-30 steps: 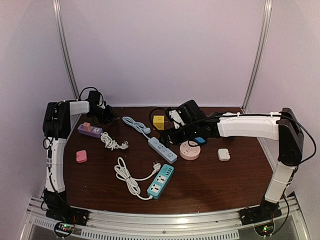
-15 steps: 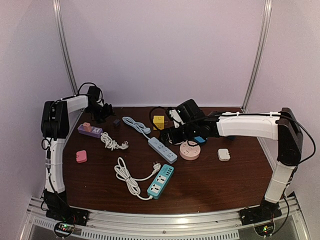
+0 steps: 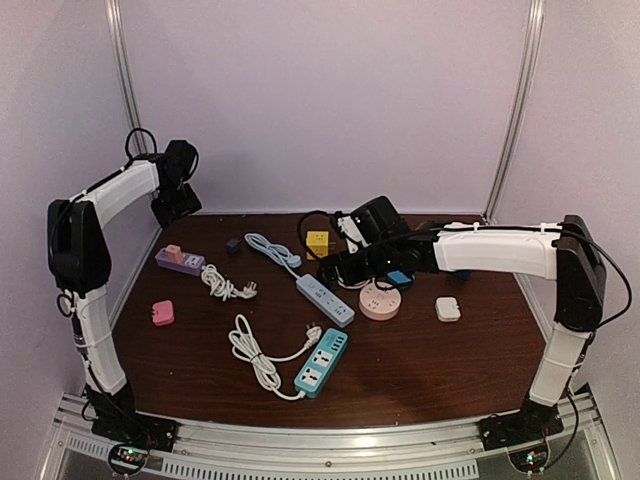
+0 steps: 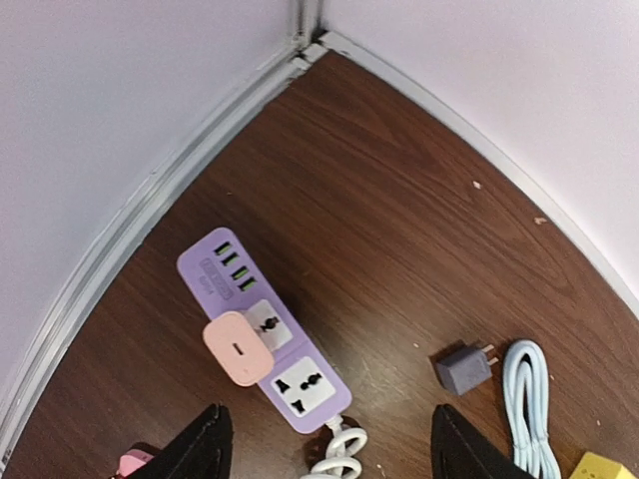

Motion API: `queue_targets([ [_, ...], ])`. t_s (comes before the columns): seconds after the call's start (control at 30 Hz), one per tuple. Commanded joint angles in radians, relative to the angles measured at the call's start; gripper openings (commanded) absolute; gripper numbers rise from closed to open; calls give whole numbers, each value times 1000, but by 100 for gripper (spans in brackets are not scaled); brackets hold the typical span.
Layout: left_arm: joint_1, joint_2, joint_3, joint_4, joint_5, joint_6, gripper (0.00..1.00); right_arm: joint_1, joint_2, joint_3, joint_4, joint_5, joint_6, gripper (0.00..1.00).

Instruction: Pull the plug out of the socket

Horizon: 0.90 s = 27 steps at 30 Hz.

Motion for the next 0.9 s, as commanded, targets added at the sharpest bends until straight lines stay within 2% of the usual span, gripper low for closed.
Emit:
queue_targets([
  [0.0,14,19,-30,-98,-142,-199,68,0,-8,-5,26,-19,-14,100],
  [0.33,83,115,11,-110,-50,-287,65,0,-109,-107,31,21,-32,100],
  [0.73,102,169,-48,-59,51,-328,64,0,-105,-121,43,22,-19,100],
  [0.87,114,186,-44,-56,58,-321,58,0,-103,-124,47,16,-14,100],
])
